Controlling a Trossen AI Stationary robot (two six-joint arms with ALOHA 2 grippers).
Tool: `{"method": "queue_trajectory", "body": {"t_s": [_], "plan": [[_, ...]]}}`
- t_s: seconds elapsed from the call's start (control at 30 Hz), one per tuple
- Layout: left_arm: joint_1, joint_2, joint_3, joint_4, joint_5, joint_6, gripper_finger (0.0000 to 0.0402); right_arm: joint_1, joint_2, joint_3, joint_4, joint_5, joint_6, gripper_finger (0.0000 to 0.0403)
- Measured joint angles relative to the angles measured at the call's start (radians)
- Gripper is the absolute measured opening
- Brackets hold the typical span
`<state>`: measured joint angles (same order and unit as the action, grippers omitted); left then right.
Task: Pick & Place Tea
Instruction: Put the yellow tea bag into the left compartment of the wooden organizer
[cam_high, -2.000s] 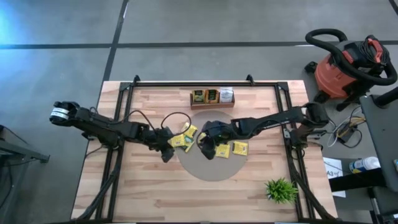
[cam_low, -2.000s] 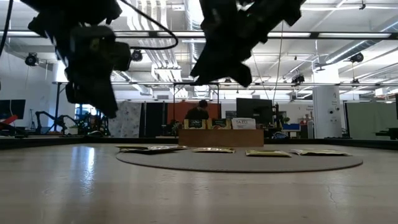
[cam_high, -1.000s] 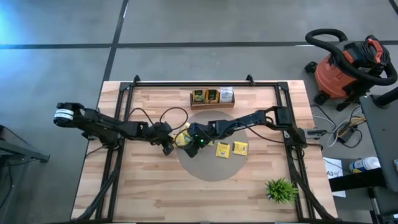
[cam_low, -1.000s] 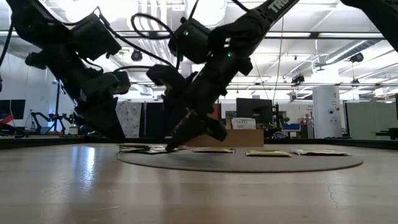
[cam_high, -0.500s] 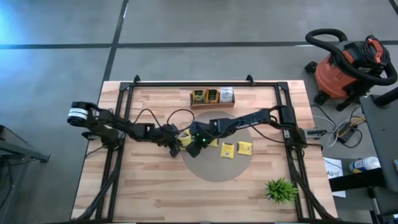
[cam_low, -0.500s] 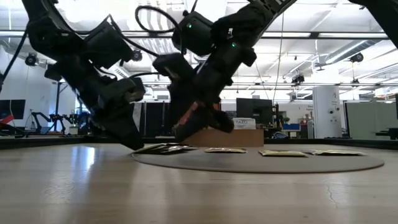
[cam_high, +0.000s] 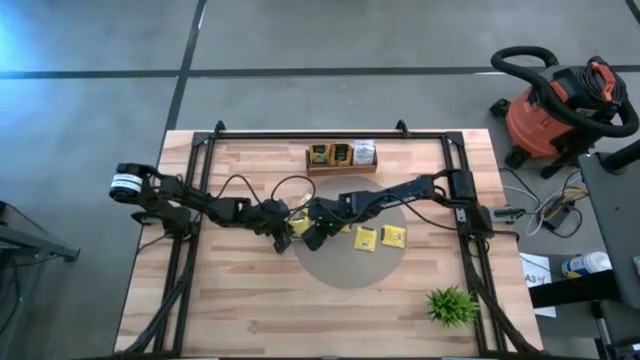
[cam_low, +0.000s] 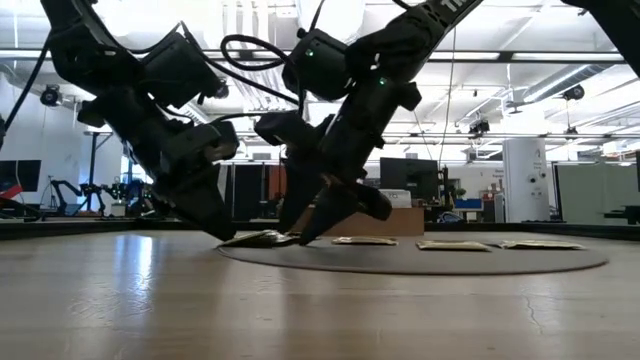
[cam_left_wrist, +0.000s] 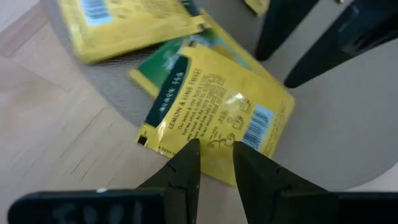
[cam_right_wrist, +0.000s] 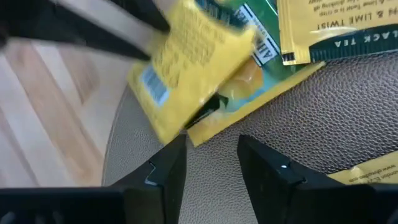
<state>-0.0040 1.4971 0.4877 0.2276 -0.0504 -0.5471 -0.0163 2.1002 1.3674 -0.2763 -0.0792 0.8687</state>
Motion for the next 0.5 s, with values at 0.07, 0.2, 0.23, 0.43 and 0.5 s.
{"method": "queue_trajectory", "body": {"t_s": [0.07,0.2,0.23,0.43,0.5], "plan": [[0.000,0.000,0.000,0.000,0.000,0.000,0.0092,-0.005,0.001,-0.001,0.037,0.000,-0.004,0.0145],[0.000,0.000,0.000,0.000,0.000,0.001,0.0092,-0.010,0.004,-0.002,0.102,0.001,-0.005,0.0139],[0.000,0.000,0.000,0.001,0.000,0.001,0.0092,-0.011,0.008,-0.002,0.117,0.000,-0.004,0.0138],[0.001,0.011,0.000,0.014,0.000,0.001,0.0092,-0.011,0.011,-0.002,0.153,-0.003,-0.012,0.0130],[0.001,0.017,0.000,0.022,0.000,0.001,0.0092,-0.011,0.011,-0.003,0.180,-0.004,-0.029,0.0128]]}}
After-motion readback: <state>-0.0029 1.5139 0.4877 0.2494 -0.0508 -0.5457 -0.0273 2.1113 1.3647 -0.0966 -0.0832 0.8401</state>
